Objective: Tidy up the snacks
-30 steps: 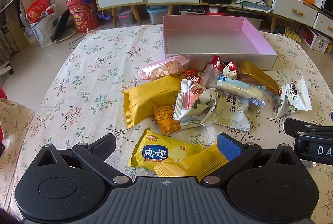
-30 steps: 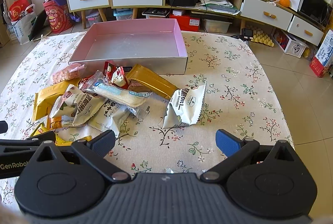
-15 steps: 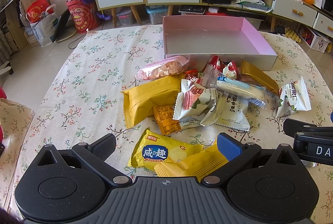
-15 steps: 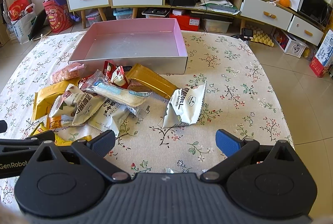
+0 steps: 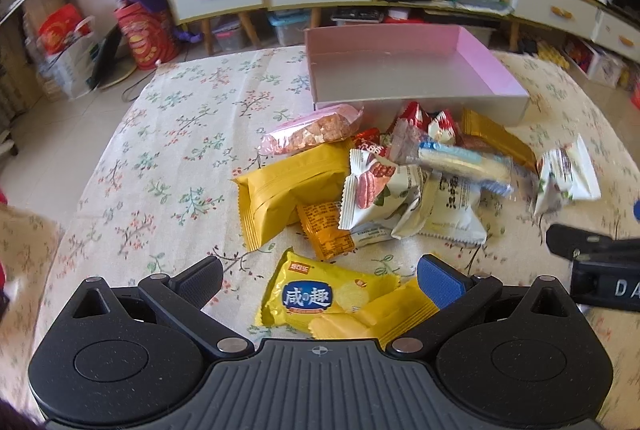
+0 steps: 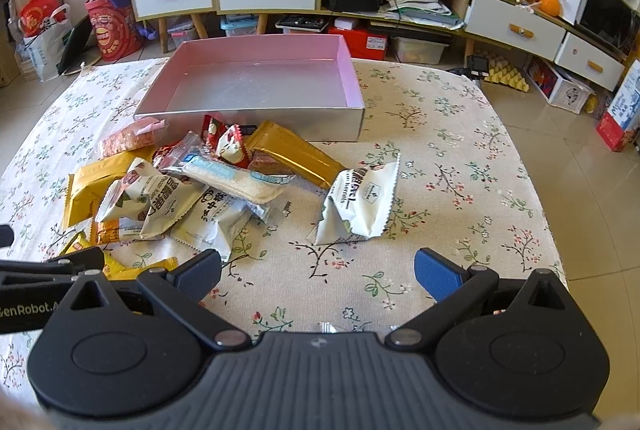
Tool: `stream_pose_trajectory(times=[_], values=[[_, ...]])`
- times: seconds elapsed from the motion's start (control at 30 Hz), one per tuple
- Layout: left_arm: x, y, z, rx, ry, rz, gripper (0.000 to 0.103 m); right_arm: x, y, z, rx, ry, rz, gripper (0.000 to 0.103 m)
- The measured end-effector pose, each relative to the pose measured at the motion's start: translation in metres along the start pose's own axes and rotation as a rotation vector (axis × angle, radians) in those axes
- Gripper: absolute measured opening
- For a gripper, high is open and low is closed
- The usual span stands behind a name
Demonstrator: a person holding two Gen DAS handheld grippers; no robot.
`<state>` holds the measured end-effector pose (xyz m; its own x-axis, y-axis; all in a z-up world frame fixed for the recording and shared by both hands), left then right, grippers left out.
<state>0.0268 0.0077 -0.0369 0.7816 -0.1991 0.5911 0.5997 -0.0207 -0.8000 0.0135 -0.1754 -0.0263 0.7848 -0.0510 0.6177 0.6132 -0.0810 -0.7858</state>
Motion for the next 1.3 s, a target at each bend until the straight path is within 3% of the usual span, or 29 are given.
stream_pose_trajectory(times=[0.17, 0.27, 0.43, 0.77, 1.07, 1.3], values=[[-0.01, 0.009, 0.011, -0.043, 0.079, 0.022, 0.103, -0.005, 0.001, 0.007, 0.033, -0.042, 0.0, 0.103], [-0.016, 0.014, 0.023, -0.068, 0.094, 0.036, 0.103, -0.009, 0.001, 0.014, 0.103, -0.069, 0.01, 0.103], [-0.022, 0.022, 0.047, -0.119, 0.079, 0.055, 0.103, -0.014, -0.001, 0.028, 0.193, -0.11, 0.027, 0.103], [-0.02, 0.036, 0.078, -0.176, -0.046, 0.106, 0.102, -0.022, 0.006, 0.056, 0.317, -0.015, 0.136, 0.103], [-0.019, 0.04, 0.081, -0.192, -0.116, 0.114, 0.102, -0.04, 0.025, 0.089, 0.306, -0.028, 0.221, 0.102], [-0.013, 0.045, 0.062, -0.208, -0.155, 0.127, 0.102, -0.043, 0.025, 0.082, 0.276, -0.065, 0.237, 0.102]])
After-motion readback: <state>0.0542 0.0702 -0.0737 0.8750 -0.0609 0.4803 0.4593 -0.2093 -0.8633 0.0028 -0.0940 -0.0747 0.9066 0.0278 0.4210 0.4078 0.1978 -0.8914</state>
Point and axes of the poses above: each gripper's, at about its wrist camera, not at the fingertips, and y roughly the way its jaws point, z to its left, x to its top, the point moved 4 cm from there along y, roughly the way its jaws point, and after that the axes turned 1 degree about y, right-handed, at the moved point
